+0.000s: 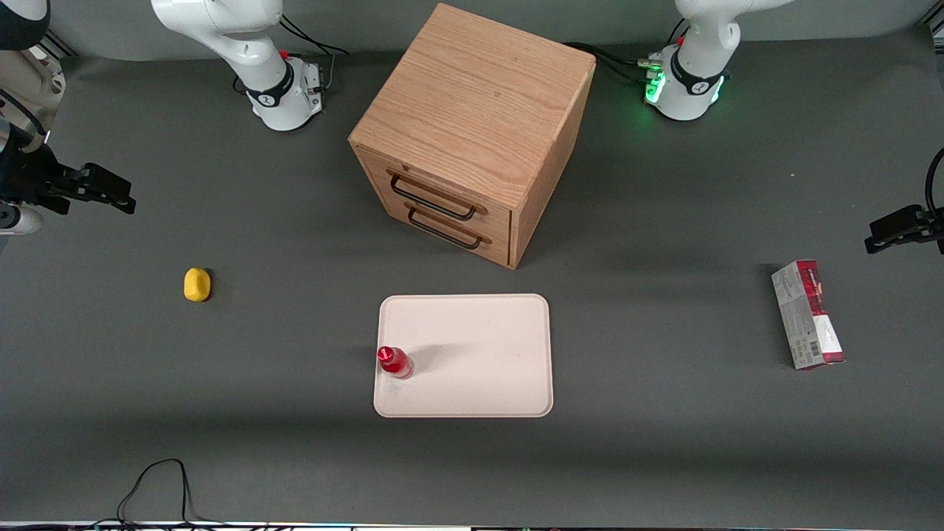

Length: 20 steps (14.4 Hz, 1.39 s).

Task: Place coke bottle on tray

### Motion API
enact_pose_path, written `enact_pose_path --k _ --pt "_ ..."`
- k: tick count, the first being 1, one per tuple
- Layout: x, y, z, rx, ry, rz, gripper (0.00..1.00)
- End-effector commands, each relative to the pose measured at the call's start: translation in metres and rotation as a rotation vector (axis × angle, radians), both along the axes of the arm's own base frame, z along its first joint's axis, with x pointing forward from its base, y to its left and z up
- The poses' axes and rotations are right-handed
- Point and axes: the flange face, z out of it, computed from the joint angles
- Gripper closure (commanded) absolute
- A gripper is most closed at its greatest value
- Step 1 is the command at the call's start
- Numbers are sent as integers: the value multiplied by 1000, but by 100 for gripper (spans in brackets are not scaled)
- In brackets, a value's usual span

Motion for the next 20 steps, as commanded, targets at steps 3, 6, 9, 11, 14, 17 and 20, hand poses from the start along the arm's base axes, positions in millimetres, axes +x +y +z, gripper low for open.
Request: enact_pose_path --k 3,6,9,11,14,17,20 --pt "-10 -8 3 19 -3 13 0" --pt "-11 -8 3 20 -2 7 0" --pt "-10 -9 3 25 2 7 0" --pt "-10 -11 4 16 4 8 0" --pt "-10 -17 4 12 3 -1 0" --pt "-12 -24 7 13 0 -15 0" --pt "-12 -22 7 11 -1 -17 0"
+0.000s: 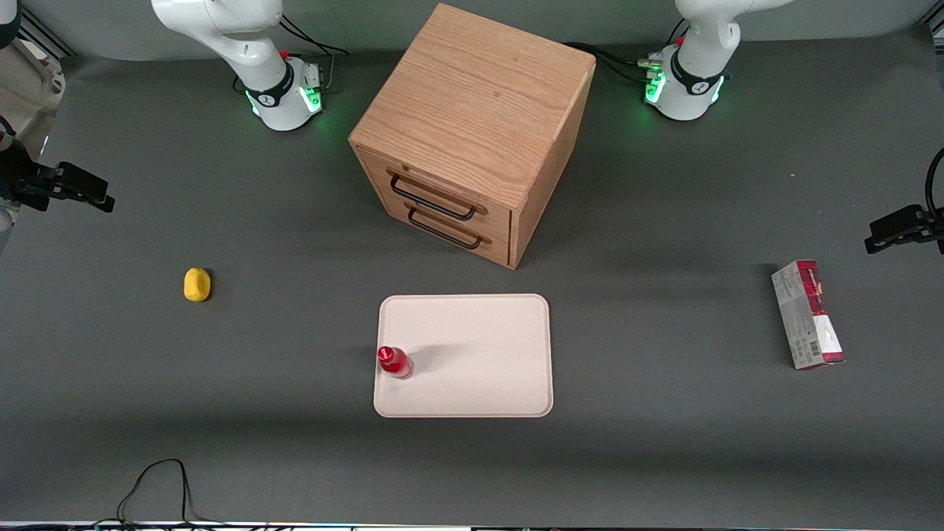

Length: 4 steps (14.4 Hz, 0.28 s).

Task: Place coke bottle on tray

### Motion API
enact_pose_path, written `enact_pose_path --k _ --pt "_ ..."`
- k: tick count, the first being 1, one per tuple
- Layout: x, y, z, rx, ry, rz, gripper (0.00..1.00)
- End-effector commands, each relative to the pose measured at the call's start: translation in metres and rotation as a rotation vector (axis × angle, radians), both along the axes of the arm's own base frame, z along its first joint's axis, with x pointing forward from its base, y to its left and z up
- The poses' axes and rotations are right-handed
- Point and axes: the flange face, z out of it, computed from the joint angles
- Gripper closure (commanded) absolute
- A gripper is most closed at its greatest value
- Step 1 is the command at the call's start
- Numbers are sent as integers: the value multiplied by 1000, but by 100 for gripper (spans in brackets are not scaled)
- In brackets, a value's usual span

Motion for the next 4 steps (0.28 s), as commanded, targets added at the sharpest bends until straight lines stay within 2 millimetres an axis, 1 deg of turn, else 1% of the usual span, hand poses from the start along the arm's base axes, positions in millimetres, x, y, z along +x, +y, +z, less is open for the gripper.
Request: enact_pose_path --k 1,4 --pt "-8 -1 5 8 1 13 0" --pt "-8 0 4 6 2 11 0"
